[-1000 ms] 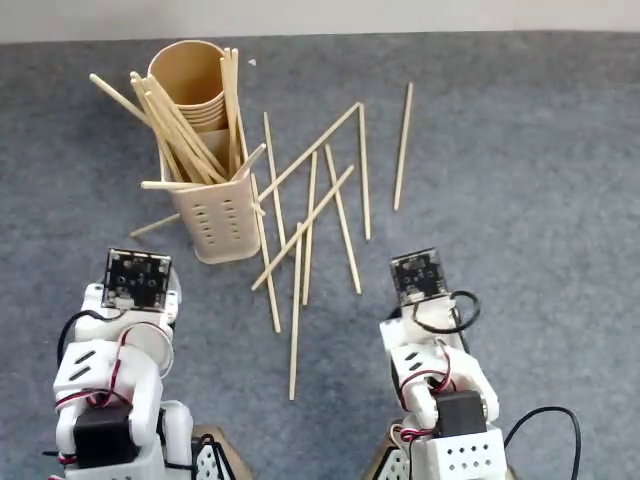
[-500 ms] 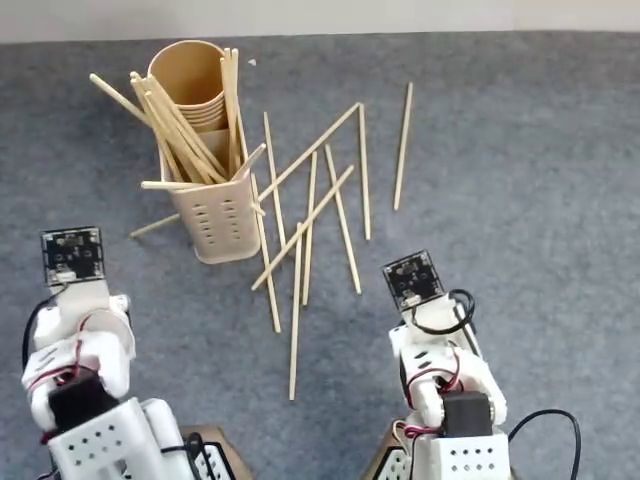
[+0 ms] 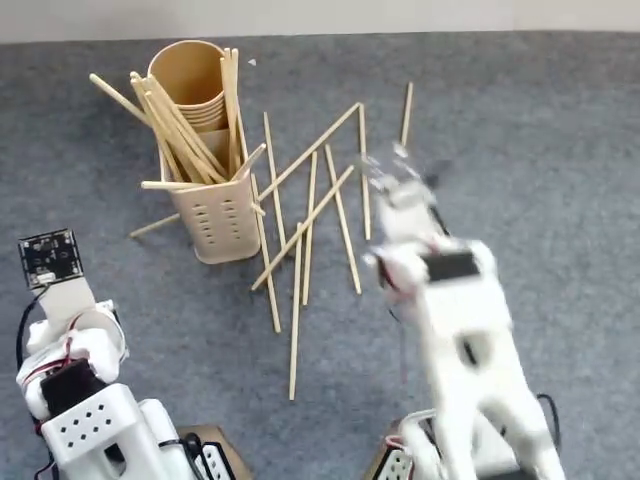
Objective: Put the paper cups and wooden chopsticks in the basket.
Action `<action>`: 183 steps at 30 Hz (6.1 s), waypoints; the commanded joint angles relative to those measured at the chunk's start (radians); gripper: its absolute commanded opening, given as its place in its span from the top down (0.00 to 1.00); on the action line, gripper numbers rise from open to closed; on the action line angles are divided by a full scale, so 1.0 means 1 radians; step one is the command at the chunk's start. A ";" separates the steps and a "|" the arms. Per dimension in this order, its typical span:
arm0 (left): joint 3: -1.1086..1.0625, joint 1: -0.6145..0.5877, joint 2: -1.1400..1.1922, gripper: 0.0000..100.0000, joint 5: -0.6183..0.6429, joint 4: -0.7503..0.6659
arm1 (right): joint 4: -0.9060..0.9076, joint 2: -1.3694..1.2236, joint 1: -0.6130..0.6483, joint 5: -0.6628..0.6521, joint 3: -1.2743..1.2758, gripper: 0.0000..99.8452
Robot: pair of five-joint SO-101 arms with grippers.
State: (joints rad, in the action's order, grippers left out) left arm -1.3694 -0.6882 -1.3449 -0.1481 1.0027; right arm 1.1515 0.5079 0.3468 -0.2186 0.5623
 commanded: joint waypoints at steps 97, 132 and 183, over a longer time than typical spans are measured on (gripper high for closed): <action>-0.022 0.035 0.002 0.86 0.008 -0.055 | -1.529 -0.096 0.447 0.097 0.229 0.99; -0.022 0.035 0.002 0.86 0.008 -0.055 | -1.511 -0.360 0.381 0.250 0.016 0.90; -0.044 0.058 0.002 0.86 0.006 -0.061 | -0.521 -0.159 0.122 0.176 0.358 0.75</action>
State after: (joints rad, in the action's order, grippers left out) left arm -1.4185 -0.6391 -1.3449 -0.1481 0.9582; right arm 0.6743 0.4020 0.4266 -0.0299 0.9198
